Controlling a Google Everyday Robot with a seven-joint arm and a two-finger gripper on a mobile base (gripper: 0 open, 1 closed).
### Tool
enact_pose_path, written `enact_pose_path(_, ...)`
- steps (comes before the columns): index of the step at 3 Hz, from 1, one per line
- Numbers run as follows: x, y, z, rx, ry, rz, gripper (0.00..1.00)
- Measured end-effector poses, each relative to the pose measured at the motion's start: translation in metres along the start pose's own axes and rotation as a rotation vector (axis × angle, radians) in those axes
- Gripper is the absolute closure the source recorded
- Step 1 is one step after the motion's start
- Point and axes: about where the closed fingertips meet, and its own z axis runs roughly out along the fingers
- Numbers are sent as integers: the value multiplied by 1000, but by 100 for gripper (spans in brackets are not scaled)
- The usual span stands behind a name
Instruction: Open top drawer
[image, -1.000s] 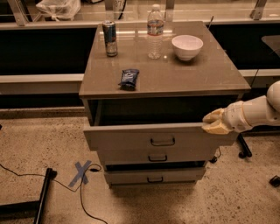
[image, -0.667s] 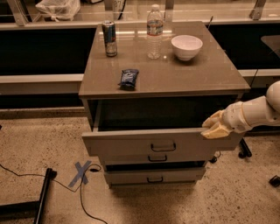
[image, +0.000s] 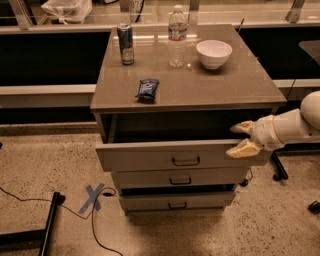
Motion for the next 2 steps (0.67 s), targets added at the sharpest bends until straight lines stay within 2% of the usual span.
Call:
enact_pose_path(1,-1,1,2,-5,-1,-1,0)
enact_pose_path(2,-1,1,3,-6,-1,-1,0)
